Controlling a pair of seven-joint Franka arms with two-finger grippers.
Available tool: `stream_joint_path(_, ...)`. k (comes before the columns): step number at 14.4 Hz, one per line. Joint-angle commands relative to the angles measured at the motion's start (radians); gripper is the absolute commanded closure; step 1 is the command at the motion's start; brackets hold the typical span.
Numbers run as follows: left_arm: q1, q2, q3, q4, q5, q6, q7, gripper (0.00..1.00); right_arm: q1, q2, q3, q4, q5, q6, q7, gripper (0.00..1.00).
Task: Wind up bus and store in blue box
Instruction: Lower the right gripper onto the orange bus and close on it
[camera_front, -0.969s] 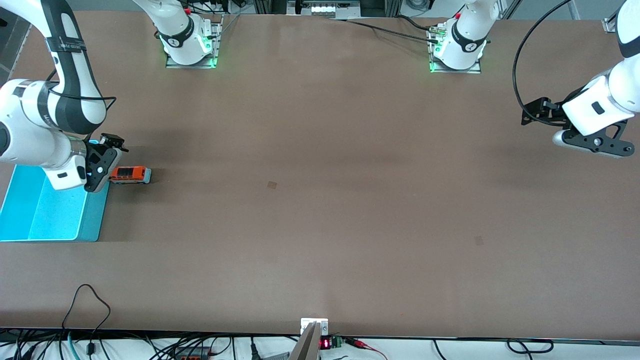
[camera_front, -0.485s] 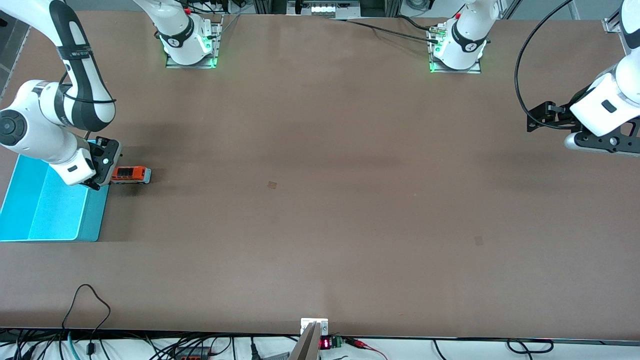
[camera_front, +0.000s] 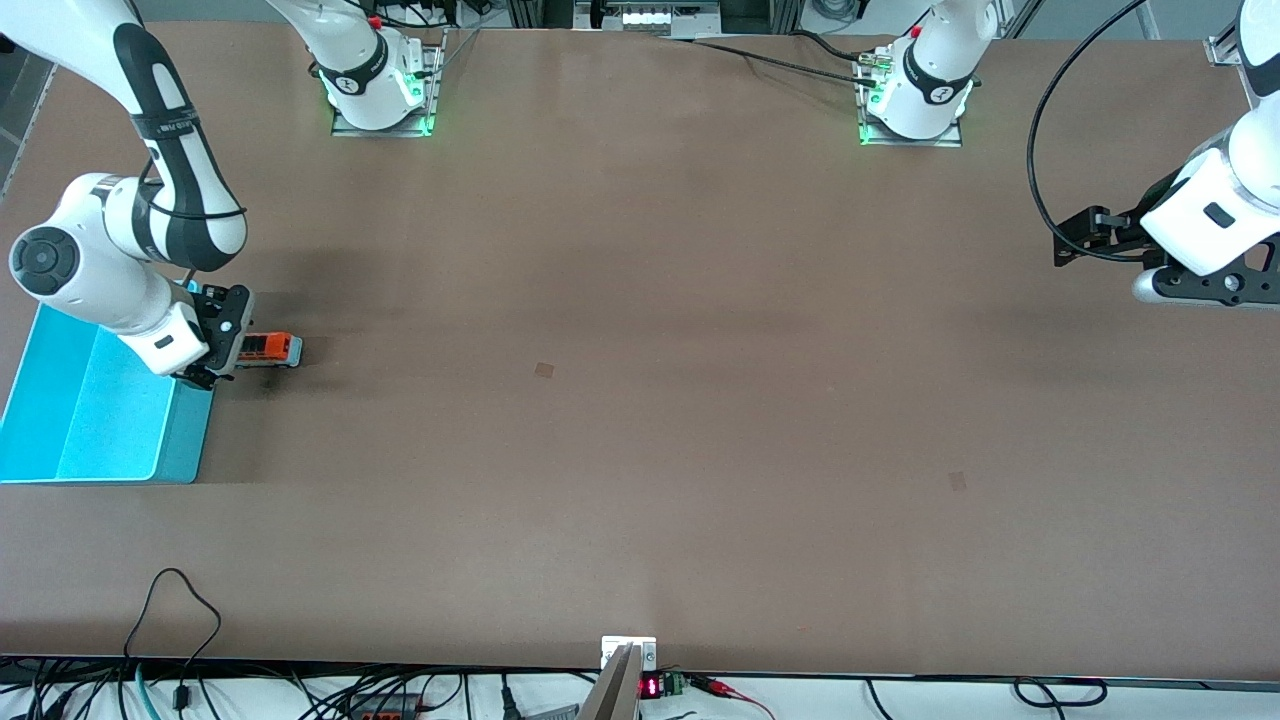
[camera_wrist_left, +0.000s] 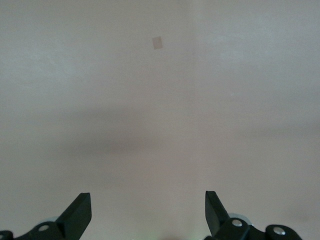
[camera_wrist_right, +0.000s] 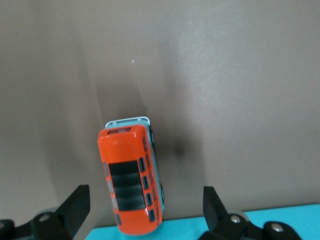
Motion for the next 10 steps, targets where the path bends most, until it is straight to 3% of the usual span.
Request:
stream_joint_path(1, -0.245, -0.033, 0.246, 0.008, -0.037, -0.019, -0.01, 0.0, -0.013, 0.007, 0.011, -0.021, -0.014, 0.026, -0.016, 0.0)
stream_joint_path(2, -0.302, -0.042, 0.323, 0.005, -0.068, -0.019, -0.007, 0.0, -0.015, 0.008, 0.011, -0.029, -0.014, 0.032, -0.016, 0.0)
stream_joint_path(3, -0.31, -0.043, 0.349, 0.004, -0.098, -0.018, 0.003, 0.0, -0.015, 0.014, 0.01, -0.036, -0.014, 0.048, -0.016, 0.0)
stream_joint_path(6, -0.309, -0.049, 0.348, -0.011, -0.089, -0.008, 0.015, 0.0, -0.02, 0.033, 0.01, -0.075, -0.014, 0.115, -0.016, 0.0)
stream_joint_path(9, -0.307, -0.153, 0.343, -0.163, -0.07, 0.093, 0.013, 0.0, -0.03, 0.036, 0.01, -0.096, -0.014, 0.15, -0.016, 0.0)
stream_joint_path(10, -0.306, -0.153, 0.343, -0.165, -0.069, 0.093, 0.013, 0.0, -0.03, 0.042, 0.01, -0.096, -0.014, 0.161, -0.016, 0.0)
